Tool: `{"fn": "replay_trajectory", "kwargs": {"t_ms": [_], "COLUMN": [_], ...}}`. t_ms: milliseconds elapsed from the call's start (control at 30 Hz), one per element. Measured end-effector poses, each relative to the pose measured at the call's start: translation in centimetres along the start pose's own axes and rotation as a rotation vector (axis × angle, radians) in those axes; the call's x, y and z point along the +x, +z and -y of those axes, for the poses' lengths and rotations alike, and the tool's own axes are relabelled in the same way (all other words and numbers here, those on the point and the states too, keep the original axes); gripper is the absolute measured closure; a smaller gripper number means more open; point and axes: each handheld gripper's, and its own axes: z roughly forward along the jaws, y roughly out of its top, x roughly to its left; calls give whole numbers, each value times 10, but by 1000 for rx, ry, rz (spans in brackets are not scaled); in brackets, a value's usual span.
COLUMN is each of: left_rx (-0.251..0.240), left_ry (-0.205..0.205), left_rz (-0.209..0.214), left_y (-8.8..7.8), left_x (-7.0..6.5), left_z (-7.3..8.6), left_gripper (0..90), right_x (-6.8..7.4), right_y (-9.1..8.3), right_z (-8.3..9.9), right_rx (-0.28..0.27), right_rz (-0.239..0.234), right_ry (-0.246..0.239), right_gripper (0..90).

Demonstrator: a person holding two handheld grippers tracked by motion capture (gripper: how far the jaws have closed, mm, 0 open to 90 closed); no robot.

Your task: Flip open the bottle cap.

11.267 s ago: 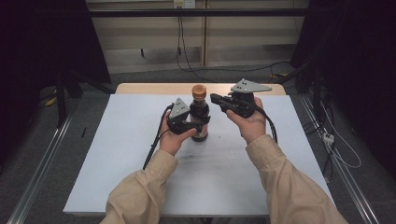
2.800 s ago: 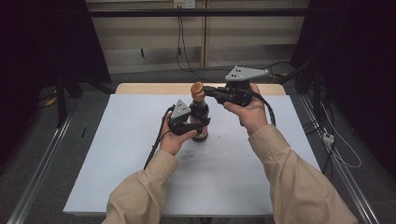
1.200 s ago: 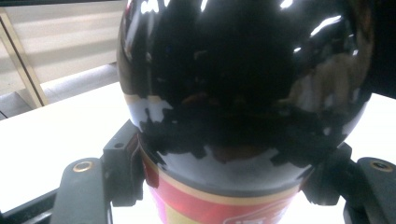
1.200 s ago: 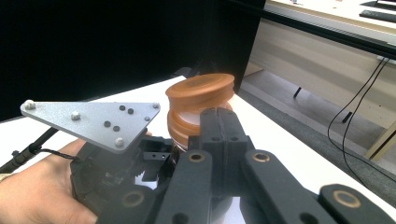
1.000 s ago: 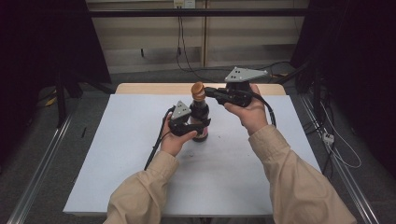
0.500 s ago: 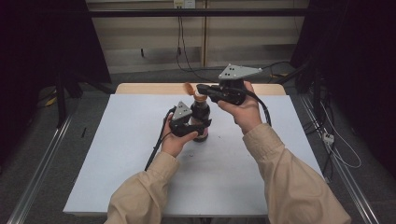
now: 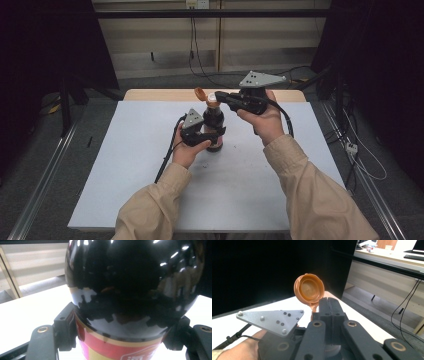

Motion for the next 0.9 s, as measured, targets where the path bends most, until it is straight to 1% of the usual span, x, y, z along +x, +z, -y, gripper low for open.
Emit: {"fn": "replay_trajectory", "kwargs": {"t_ms": [33, 67, 133, 233, 300, 367, 400, 433, 500, 533, 567, 667, 733, 767, 833, 900], "left_rx": [2, 5, 10, 21, 31, 37, 39, 44, 46, 45, 41, 54, 64, 62, 62, 71], "left_ry": [-1, -12, -26, -12, -5, 5, 3, 7, 11, 22, 18, 20, 19, 16, 11, 15], "left_rz": [2, 4, 9, 2, -7, -17, -19, -20, -15, -23, -19, -14, -18, -21, -14, -3], "left_y": [0, 0, 0, -1, -3, -5, -7, -9, -13, -16, -18, -25, -30, -32, -38, -44], "left_x": [1, 1, 2, 2, 2, 3, 2, 3, 2, 2, 2, 3, 5, 5, 7, 6], "left_z": [0, 0, 0, 0, 0, -2, -2, -3, -4, -4, -4, 0, 3, 5, 7, 8], "left_gripper": [278, 274, 265, 254, 225, 190, 176, 166, 162, 161, 161, 155, 152, 152, 152, 152], "right_x": [0, 0, 0, 0, 0, 1, 1, 2, 2, 3, 3, 3, 5, 6, 6, 5], "right_y": [0, 0, -1, -3, -5, -7, -8, -8, -10, -11, -12, -16, -20, -22, -26, -31], "right_z": [1, 1, 2, 3, 3, 3, 4, 5, 8, 10, 12, 18, 22, 25, 30, 38], "right_rx": [-4, -5, -14, -13, -21, -21, -23, -23, -20, -18, -19, -18, -10, -11, -13, -15], "right_rz": [1, 3, 10, 14, 20, 22, 22, 26, 31, 32, 36, 44, 48, 51, 57, 72], "right_ry": [0, -3, 2, 4, 10, 4, 6, 13, 16, 20, 23, 30, 27, 25, 37, 49], "right_gripper": [900, 896, 841, 812, 759, 720, 673, 613, 579, 537, 494, 419, 398, 390, 349, 336]}}
